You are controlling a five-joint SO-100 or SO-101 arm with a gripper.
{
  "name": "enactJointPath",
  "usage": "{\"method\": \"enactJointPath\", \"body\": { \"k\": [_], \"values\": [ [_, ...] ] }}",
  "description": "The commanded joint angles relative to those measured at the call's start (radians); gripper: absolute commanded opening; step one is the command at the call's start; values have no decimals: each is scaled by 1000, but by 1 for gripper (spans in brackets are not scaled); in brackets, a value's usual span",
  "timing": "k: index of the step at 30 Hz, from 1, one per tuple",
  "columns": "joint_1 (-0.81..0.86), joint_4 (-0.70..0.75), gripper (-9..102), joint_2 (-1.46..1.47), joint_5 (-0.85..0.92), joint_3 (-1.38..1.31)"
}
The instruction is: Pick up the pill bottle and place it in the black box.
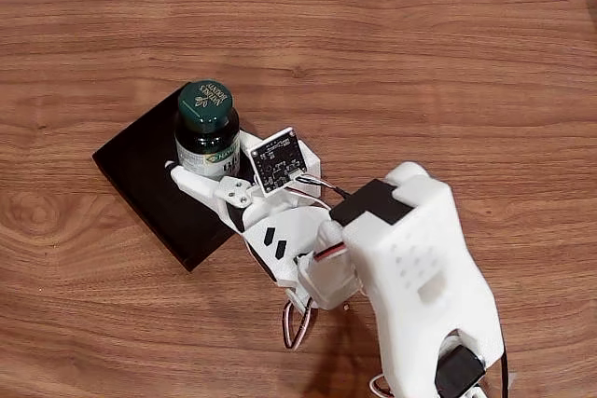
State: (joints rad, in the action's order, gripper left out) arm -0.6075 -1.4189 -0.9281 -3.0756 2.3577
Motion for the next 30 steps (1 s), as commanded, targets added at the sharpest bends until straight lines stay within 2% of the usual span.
{"method": "enactJointPath", "body": {
  "k": [1, 11, 19, 30],
  "values": [
    [-8, -51, 15, 11, -6, -81],
    [-5, -138, 16, 91, 31, -130],
    [2, -149, 31, 89, 29, -123],
    [-9, -129, 37, 63, 17, -89]
  ]
}}
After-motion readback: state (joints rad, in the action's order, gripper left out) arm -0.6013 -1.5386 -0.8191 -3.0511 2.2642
